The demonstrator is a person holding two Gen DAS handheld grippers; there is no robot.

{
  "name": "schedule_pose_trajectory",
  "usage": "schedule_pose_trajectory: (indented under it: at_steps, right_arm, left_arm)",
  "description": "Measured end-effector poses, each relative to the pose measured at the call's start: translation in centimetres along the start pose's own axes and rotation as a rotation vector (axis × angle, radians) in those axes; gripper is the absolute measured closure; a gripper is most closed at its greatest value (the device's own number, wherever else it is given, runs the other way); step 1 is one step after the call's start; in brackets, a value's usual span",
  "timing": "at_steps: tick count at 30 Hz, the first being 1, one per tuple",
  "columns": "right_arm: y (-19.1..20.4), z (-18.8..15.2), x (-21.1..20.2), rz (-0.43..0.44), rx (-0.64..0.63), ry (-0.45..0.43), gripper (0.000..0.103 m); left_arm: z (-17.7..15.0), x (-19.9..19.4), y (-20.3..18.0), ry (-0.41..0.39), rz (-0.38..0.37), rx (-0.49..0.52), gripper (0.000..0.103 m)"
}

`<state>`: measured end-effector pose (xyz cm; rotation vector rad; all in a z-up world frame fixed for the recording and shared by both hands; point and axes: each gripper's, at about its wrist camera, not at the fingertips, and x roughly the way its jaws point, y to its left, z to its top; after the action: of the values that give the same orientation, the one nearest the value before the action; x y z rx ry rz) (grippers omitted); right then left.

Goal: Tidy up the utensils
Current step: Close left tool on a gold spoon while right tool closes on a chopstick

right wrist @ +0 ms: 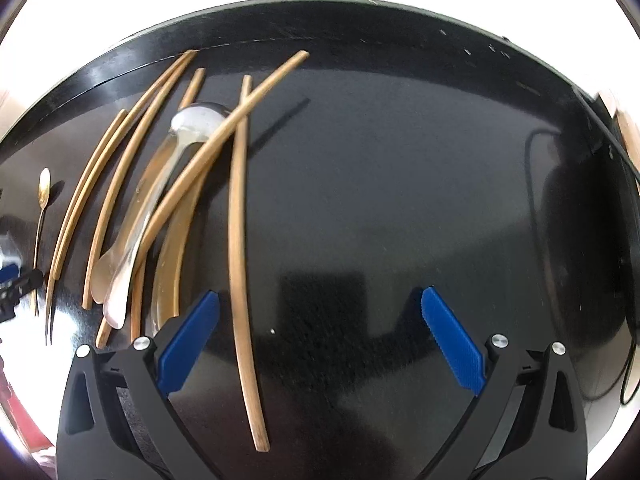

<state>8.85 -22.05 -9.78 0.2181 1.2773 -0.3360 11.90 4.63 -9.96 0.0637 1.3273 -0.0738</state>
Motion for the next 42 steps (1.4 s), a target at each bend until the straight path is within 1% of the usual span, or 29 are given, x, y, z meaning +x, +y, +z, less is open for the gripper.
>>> schedule_pose_trajectory:
  at_steps: [2, 5, 8, 10, 19, 23, 29, 30, 31, 32, 33, 34, 35, 36, 37, 39, 42]
  right_arm:
    - [0.1, 0.2, 0.0, 0.002, -0.007, 0.005, 0.005]
    - [0.2, 0.9, 0.2, 0.003, -0.014, 0.023, 0.005]
    - [0.4, 2.1, 0.5, 0.0, -0.009, 0.029, 0.005]
    - [0.5, 2.9, 0.7, -0.001, -0.007, 0.033, 0.005]
    - [0.3, 5.1, 1.0, -0.005, 0.008, 0.008, 0.005]
    - [1.1, 5.0, 1.0, -0.004, 0.002, -0.003, 0.005]
    - [0.9, 4.9, 0.9, 0.005, -0.023, -0.022, 0.005]
    - [0.9, 4.8, 0.9, 0.009, -0.031, -0.029, 0.006]
    - [1.0, 4.6, 0.7, 0.021, -0.051, -0.049, 0.008]
    - [1.3, 4.2, 0.1, 0.03, -0.078, -0.088, 0.026]
    - [1.4, 4.0, -0.2, 0.03, -0.09, -0.114, 0.059]
    - [1.4, 3.9, -0.6, 0.024, -0.091, -0.128, 0.079]
    - [1.3, 3.9, -0.6, 0.014, -0.084, -0.126, 0.094]
    - [0.9, 3.9, -0.6, 0.026, -0.066, -0.126, 0.095]
    - [0.6, 3.9, -0.6, 0.039, -0.049, -0.123, 0.095]
    - [0.1, 3.9, -0.7, 0.058, -0.03, -0.111, 0.095]
    - [-1.3, 3.0, -0.9, 0.098, 0.019, -0.094, 0.095]
  left_arm:
    - [0.2, 0.0, -0.1, 0.004, 0.001, -0.001, 0.006]
    - [0.6, 0.1, -0.2, 0.031, -0.001, 0.012, 0.006]
    - [1.7, 0.5, -0.5, 0.035, -0.003, 0.028, 0.005]
    - [2.7, 0.7, -0.6, 0.026, -0.006, 0.038, 0.005]
    - [7.5, 1.5, -1.7, -0.024, 0.005, 0.0, 0.005]
    - [8.4, 1.6, -2.8, -0.05, 0.002, 0.013, 0.005]
    - [9.2, 1.5, -4.9, -0.096, -0.008, 0.045, 0.005]
    - [9.4, 1.6, -5.3, -0.101, -0.013, 0.048, 0.005]
    - [9.1, 1.4, -5.6, -0.109, -0.02, 0.055, 0.006]
    - [9.3, 1.3, -5.9, -0.12, -0.028, 0.07, 0.011]
    - [9.4, 0.8, -6.0, -0.154, -0.035, 0.09, 0.041]
    - [9.3, 0.3, -6.0, -0.179, -0.045, 0.088, 0.067]
    - [9.8, 0.1, -5.5, -0.165, -0.104, 0.057, 0.099]
    - [10.1, 0.2, -4.8, -0.142, -0.152, 0.013, 0.1]
    - [10.2, 0.2, -4.2, -0.138, -0.176, -0.022, 0.1]
    - [10.1, 0.1, -4.3, -0.145, -0.166, -0.01, 0.1]
    - [9.7, -0.2, -4.5, -0.144, -0.177, -0.016, 0.101]
